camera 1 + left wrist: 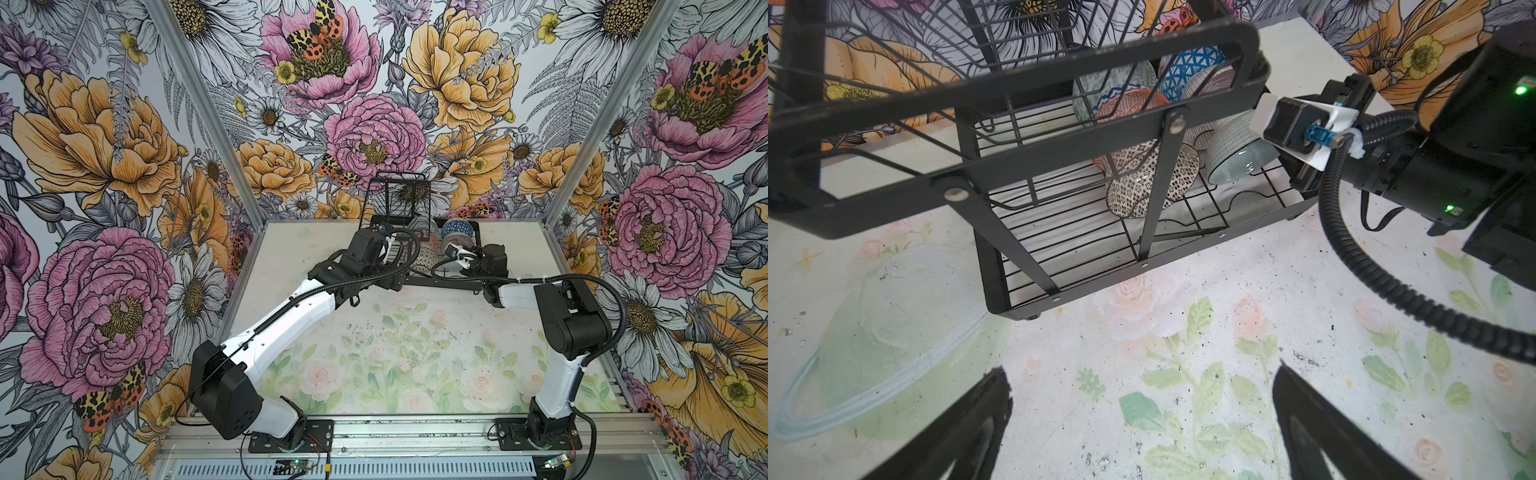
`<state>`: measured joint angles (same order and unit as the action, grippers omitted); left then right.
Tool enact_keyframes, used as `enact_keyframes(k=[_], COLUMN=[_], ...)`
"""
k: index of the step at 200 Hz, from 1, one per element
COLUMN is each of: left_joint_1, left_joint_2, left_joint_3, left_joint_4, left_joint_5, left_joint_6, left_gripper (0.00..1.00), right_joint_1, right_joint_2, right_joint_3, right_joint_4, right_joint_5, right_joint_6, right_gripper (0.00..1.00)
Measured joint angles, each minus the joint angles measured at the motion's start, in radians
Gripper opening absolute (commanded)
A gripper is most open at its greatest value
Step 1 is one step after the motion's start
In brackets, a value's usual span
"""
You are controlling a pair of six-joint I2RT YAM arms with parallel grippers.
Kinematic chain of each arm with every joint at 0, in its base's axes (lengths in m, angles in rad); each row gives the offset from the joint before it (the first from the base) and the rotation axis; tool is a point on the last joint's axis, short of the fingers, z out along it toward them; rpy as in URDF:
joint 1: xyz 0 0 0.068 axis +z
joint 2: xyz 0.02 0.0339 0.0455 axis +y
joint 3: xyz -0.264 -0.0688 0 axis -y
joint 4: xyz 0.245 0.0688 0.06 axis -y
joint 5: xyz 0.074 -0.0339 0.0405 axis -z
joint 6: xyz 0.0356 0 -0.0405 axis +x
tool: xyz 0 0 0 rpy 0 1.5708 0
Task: Load the bowls into the dish rack
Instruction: 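Lower the pale green bowl with the right gripper into the rack beside the purple-striped bowl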
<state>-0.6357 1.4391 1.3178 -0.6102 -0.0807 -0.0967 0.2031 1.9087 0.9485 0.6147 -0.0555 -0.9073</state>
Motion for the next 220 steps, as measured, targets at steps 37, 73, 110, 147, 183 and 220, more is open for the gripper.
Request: enact_keyframes(k=[37,73,110,147,183,220], left_joint_1=[0.003,0.003,0.003,0.003,0.003,0.003], left_joint_2=[0.0,0.0,0.0,-0.001,-0.004,-0.011], left_joint_3=[-0.002,-0.005,-0.005,-0.008,-0.017,-0.019], left_joint_4=[0.0,-0.003,-0.003,-0.003,-0.006,-0.007], left_joint_5=[0.0,0.0,0.0,0.0,0.0,0.0], left_joint_6=[0.0,0.0,0.0,0.0,0.0,0.0], left_gripper=[0.99,0.99,0.99,0.99,0.99,0.99], right_joint_1=[0.0,0.0,-0.002,-0.002,-0.002,-0.002], right_joint_2=[-0.009,-0.017,-0.024,-0.025,-0.025,-0.026], right_joint_3=[0.0,0.0,0.0,0.0,0.0,0.0], right_joint_4=[-0.029,-0.058,-0.081,-0.103,-0.103,-0.103], right_joint_5=[-0.007,-0.021,-0.029,-0.029,-0.034,-0.036], right_joint_6=[0.0,0.002,0.009,0.016,0.016,0.017], right_gripper=[0.0,0.01,0.16,0.27,0.32,0.4])
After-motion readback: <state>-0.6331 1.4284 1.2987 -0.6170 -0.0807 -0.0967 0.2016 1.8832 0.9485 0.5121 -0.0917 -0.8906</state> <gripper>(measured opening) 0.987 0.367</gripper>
